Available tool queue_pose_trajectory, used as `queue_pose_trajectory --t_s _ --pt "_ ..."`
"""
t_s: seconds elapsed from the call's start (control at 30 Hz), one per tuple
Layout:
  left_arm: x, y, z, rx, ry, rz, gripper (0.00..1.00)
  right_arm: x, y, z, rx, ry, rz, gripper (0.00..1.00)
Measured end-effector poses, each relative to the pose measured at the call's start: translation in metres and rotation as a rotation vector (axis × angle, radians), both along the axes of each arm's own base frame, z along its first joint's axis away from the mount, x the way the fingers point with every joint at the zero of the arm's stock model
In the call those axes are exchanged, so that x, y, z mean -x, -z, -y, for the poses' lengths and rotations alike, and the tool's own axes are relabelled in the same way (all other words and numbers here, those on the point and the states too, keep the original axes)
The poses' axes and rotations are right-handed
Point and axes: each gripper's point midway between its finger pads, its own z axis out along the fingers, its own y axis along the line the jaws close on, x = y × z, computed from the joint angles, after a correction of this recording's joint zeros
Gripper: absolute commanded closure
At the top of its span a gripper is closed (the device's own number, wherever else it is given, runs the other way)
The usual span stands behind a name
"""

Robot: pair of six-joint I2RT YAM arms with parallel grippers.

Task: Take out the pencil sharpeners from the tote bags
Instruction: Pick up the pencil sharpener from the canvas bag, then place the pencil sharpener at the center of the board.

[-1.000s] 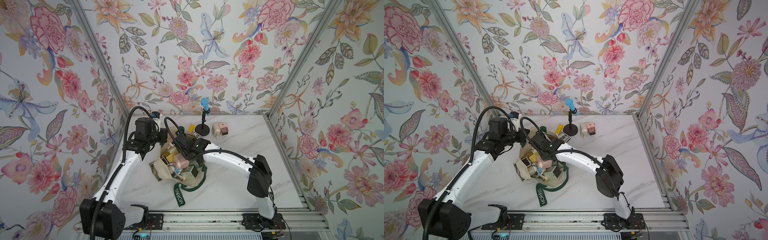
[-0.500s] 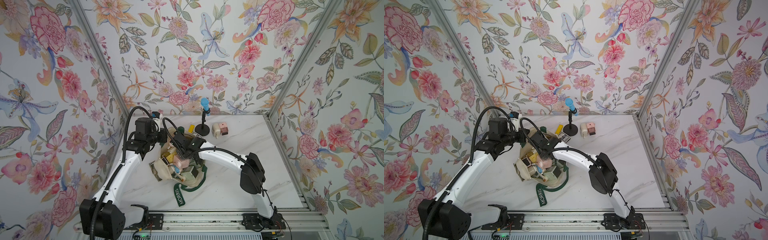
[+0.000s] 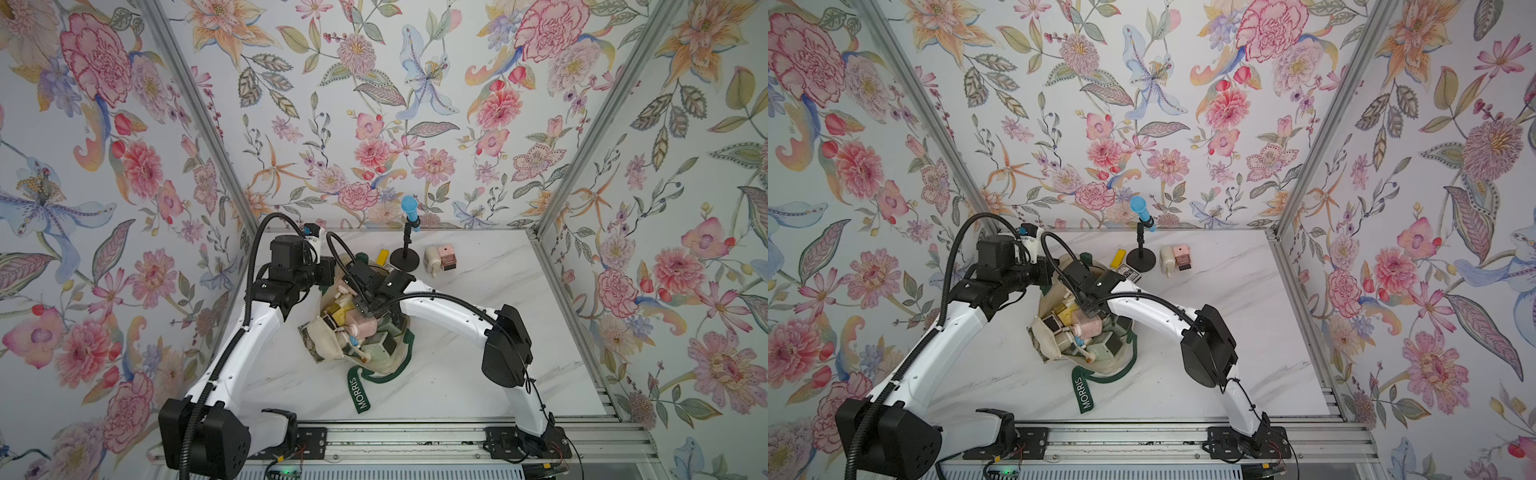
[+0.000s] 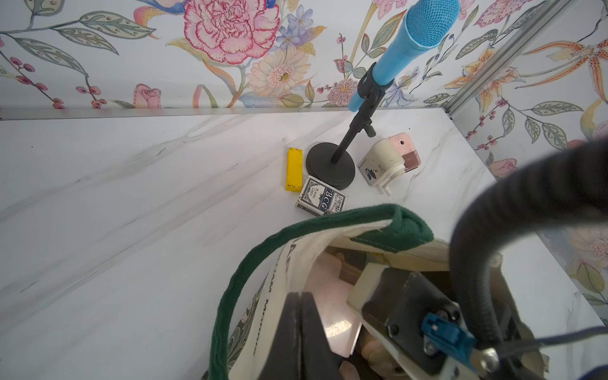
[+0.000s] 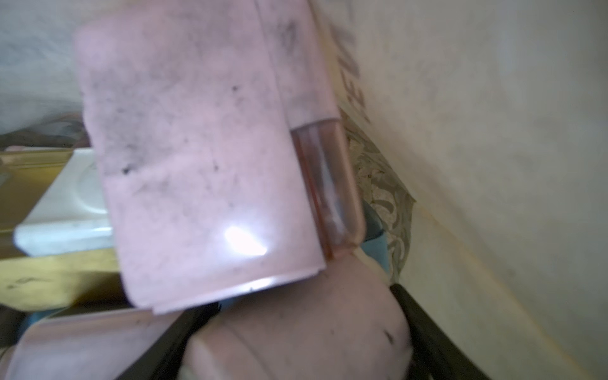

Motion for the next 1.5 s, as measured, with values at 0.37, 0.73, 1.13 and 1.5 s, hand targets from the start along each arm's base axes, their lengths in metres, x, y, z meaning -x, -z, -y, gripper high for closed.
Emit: queue_pose_trajectory --t_s 0.37,0.73,1.13,1.5 --pt "0.001 -0.001 0.000 0.000 0.000 0.001 1.00 0.026 -0.019 -0.015 -0.115 -0.154 -0.075 0.45" --pt "0.001 -0.001 0.000 0.000 0.000 0.001 1.00 0.053 -0.043 -0.015 -0.240 -0.289 -0.073 0.48" --pt "0.001 -0.001 0.000 0.000 0.000 0.001 1.00 0.089 -0.079 -0.006 -0.447 -0.446 -0.014 0.51" --pt "0.001 -0.001 0.000 0.000 0.000 0.001 1.00 0.081 -0.104 0.024 -0.593 -0.438 0.073 0.51"
